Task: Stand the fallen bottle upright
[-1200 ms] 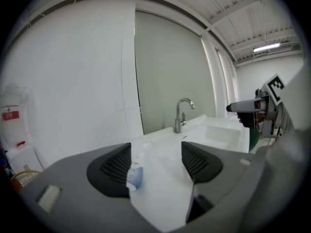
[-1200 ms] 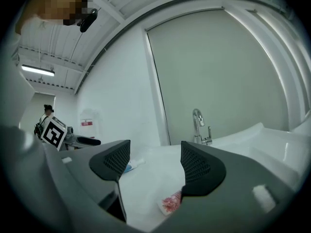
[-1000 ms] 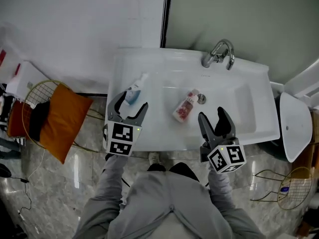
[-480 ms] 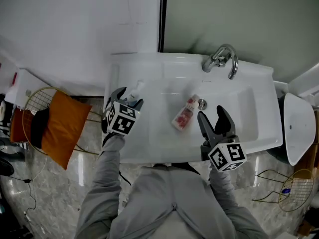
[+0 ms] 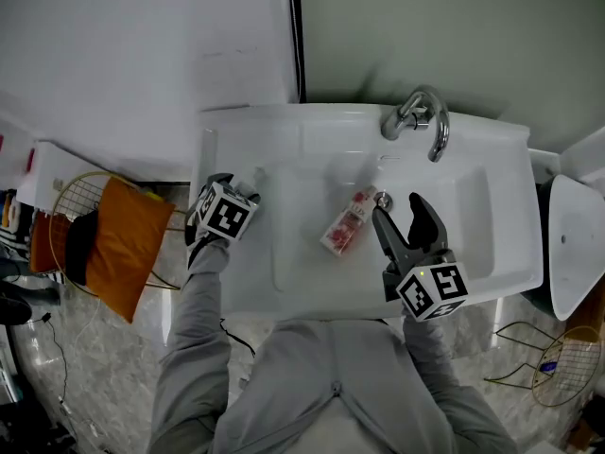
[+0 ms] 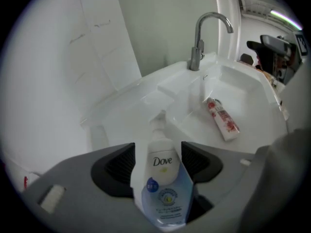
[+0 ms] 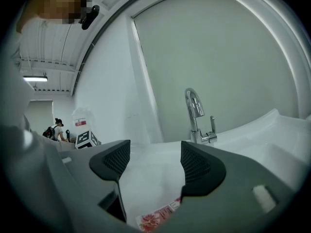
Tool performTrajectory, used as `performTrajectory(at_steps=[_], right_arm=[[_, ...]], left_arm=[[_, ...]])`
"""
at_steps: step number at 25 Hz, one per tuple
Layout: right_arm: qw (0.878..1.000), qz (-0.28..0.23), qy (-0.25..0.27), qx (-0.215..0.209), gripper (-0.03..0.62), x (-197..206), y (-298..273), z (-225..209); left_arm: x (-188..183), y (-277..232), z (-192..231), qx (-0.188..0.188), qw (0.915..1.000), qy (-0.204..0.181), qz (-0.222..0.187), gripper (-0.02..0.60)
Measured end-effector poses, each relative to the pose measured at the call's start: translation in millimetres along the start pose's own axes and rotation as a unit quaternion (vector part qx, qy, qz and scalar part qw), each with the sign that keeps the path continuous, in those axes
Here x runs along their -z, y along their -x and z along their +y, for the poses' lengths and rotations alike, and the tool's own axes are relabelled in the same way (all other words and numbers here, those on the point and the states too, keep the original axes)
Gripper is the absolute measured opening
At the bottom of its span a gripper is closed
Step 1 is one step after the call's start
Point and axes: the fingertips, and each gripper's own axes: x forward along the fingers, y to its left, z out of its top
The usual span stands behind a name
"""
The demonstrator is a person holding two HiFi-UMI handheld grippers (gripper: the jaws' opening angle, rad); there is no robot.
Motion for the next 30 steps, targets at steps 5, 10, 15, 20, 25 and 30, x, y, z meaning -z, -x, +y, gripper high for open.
performTrajectory(at_steps=[5, 10, 15, 20, 25, 30], right_arm=[[1.000, 0.006, -0.010, -0.004, 0.327, 5, -3, -9], [1.000, 0.010, -0.015, -0.003, 0.327, 7, -5, -17], [1.000, 0.015, -0.018, -0.002, 0.327, 10, -5, -19], [1.000, 0.016, -0.019, -0.001, 0.327, 11, -7, -22], [1.000, 0.019, -0.016, -0.009, 0.327, 12, -12, -16], [0.999, 0.023, -0.011, -0.020, 0.327, 13, -15, -12]], left_arm=[[3, -11, -5, 0.023, 0.9989, -0.010, 0.039, 0.329], [2, -17, 2, 0.021, 0.9973, -0.013, 0.068, 0.299], [2, -17, 12, 0.002, 0.9962, -0.007, 0.087, 0.296], [4, -17, 14, -0.001, 0.9964, 0.024, 0.081, 0.293], [5, -15, 18, -0.018, 0.9971, 0.048, 0.056, 0.290], [2, -2, 18, -0.032, 0.9970, 0.068, 0.016, 0.288]])
